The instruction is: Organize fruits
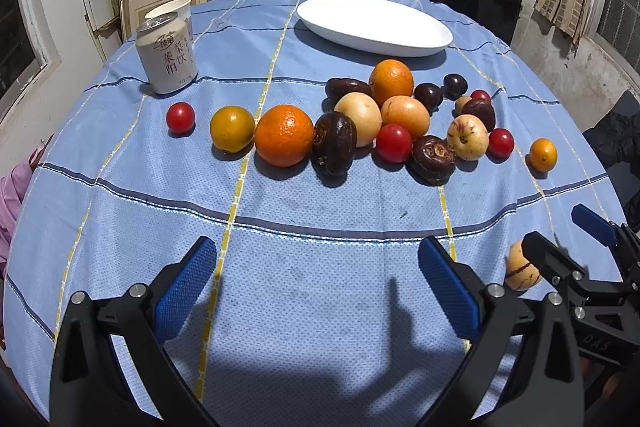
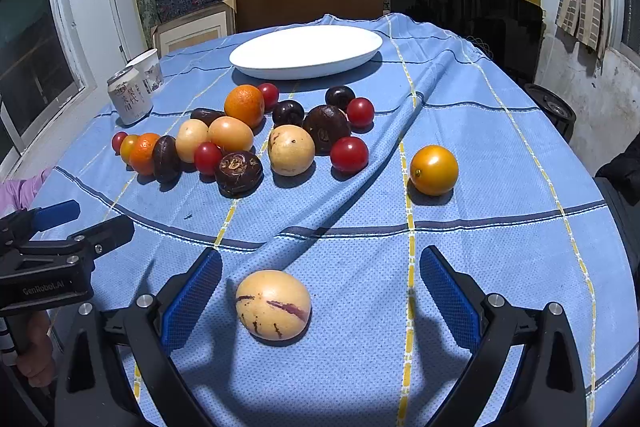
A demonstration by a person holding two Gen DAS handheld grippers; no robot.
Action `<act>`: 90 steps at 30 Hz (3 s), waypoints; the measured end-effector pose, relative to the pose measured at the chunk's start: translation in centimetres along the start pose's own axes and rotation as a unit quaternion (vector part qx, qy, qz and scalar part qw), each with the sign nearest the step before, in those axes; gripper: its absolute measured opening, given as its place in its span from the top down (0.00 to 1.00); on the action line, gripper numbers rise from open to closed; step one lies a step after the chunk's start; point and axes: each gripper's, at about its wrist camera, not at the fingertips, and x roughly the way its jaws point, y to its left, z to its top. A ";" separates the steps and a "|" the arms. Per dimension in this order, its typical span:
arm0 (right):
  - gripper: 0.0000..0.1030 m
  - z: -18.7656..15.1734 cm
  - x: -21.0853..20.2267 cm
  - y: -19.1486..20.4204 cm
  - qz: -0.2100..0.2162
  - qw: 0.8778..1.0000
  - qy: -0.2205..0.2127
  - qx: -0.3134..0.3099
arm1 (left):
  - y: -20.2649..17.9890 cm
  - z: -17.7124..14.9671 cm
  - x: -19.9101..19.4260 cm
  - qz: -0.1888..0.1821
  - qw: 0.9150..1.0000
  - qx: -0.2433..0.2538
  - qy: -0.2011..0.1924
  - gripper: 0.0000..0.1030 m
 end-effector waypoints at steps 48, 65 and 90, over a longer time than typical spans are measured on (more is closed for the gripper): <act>0.60 -0.6 1.6 1.8 0.069 0.989 0.059 -0.116 | 7.5 2.9 1.5 0.005 1.000 -0.018 -0.018 0.04; 0.60 1.4 2.8 1.1 0.089 0.988 0.069 -0.105 | 13.5 7.0 6.3 -0.003 1.000 0.004 0.019 0.21; 0.60 4.0 2.5 -0.3 0.127 0.986 0.071 -0.085 | 11.7 9.7 5.6 -0.028 0.999 0.024 -0.007 0.73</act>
